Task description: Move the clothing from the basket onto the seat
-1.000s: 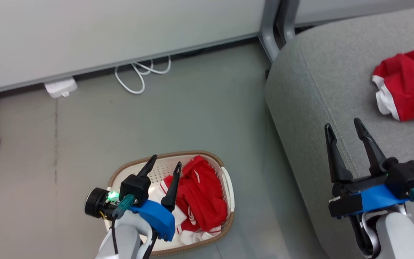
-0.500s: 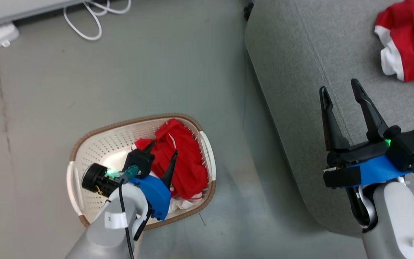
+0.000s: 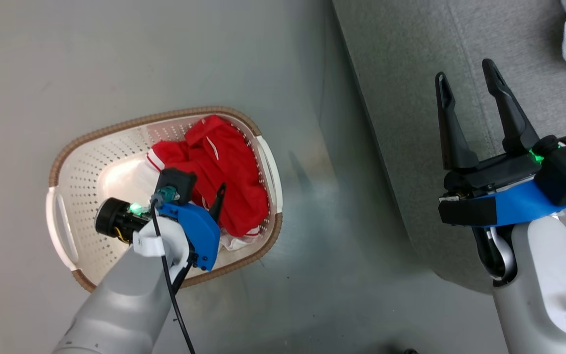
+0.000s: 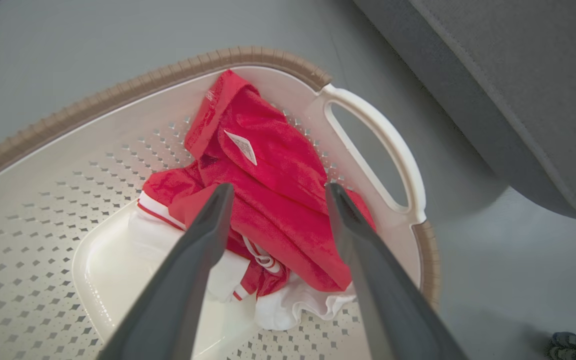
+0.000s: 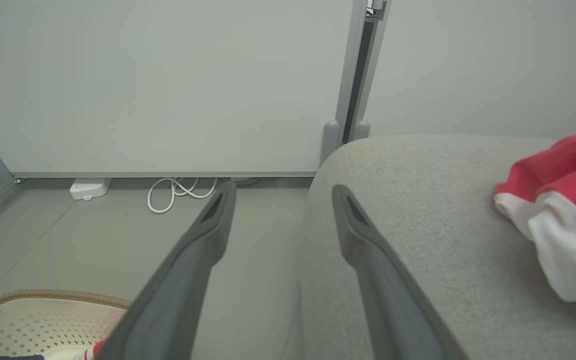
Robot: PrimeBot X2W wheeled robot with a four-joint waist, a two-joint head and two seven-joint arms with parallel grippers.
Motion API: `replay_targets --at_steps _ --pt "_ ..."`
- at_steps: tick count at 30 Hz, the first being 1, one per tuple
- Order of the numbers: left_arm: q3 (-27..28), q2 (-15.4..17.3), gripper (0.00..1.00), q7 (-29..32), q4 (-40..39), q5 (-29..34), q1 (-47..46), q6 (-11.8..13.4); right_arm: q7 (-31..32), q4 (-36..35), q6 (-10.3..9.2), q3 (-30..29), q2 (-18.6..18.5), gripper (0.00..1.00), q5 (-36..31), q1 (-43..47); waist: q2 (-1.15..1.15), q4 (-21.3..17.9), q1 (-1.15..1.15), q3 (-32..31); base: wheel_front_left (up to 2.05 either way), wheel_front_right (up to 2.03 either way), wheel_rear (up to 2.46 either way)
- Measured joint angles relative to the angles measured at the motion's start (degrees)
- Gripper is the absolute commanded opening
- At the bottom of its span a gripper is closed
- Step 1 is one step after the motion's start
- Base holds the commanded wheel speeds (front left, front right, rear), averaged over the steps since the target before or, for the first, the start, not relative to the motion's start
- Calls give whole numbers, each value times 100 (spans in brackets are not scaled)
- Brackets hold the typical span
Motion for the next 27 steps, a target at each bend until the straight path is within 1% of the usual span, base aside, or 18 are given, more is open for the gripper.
replay_targets --at_steps 10,17,23,27 --pt "-355 109 100 720 247 -836 -433 0 0 -142 0 63 -14 100 -4 -280 0 -41 0 682 0 0 0" --pt "-419 137 100 1279 108 -1733 -567 0 0 -247 0 113 -74 100 -38 -477 0 -43 0 1113 0 0 0" --pt "-539 198 100 1482 -111 -2260 -700 0 0 -314 0 126 -120 100 -64 -583 0 -27 0 1368 0 0 0" --pt "-681 246 100 1499 -169 -2495 -818 0 0 -358 0 144 -129 100 -66 -605 0 -38 -1 1526 0 0 0"
